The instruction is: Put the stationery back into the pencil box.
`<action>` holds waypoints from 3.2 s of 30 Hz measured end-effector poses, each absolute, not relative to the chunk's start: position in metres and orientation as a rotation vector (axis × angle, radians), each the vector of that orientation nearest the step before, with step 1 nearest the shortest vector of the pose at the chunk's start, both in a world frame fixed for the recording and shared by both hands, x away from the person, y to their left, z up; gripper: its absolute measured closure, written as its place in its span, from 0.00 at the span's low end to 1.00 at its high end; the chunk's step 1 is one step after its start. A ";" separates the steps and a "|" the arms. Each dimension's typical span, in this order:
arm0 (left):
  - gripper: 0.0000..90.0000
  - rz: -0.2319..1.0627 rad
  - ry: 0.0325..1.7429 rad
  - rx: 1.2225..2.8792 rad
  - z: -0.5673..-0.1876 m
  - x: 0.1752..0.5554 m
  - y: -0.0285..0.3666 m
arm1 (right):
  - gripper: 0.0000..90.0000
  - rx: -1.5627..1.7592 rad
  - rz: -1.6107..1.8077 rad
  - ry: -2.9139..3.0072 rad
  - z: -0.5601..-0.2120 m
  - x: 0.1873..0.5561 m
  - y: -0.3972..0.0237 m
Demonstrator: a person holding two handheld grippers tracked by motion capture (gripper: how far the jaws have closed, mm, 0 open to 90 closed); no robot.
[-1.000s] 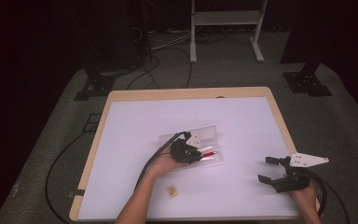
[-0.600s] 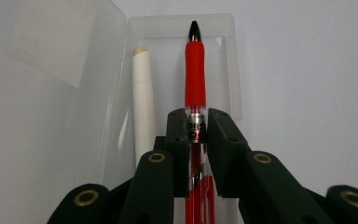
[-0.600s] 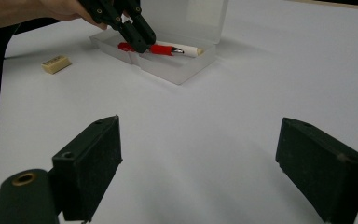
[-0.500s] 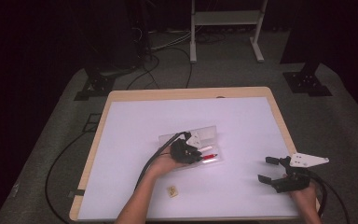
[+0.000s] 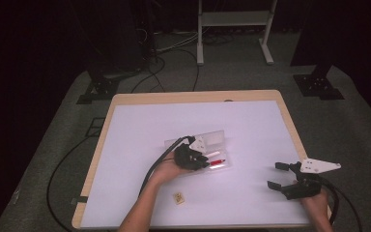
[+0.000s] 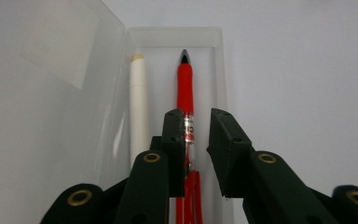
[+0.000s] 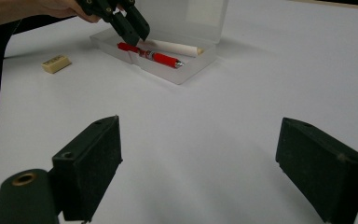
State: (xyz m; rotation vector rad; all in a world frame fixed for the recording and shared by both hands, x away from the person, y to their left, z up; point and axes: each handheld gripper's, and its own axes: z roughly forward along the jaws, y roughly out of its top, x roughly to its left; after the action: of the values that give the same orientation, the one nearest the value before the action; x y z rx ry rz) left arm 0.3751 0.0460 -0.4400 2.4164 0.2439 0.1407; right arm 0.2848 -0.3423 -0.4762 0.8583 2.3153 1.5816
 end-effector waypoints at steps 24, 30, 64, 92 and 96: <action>0.75 0.173 0.258 2.392 -0.430 0.345 0.068 | 0.15 0.863 1.579 2.315 -0.476 0.285 -0.342; 0.73 0.187 0.277 2.386 -0.429 0.338 0.077 | 0.15 0.866 1.578 2.315 -0.476 0.285 -0.342; 0.60 0.206 0.329 2.354 -0.431 0.301 0.106 | 0.15 0.873 1.576 2.315 -0.476 0.285 -0.342; 0.45 0.187 0.334 2.363 -0.438 0.277 0.123 | 0.15 0.873 1.572 2.316 -0.476 0.285 -0.342; 0.41 0.178 0.338 2.370 -0.440 0.277 0.123 | 0.15 0.872 1.571 2.316 -0.477 0.285 -0.342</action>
State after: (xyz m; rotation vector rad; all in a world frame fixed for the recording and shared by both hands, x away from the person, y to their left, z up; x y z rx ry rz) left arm 0.2766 0.1234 -0.4400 2.3704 0.3380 0.1784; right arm 0.2847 -0.3418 -0.4765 0.8724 2.3158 1.5712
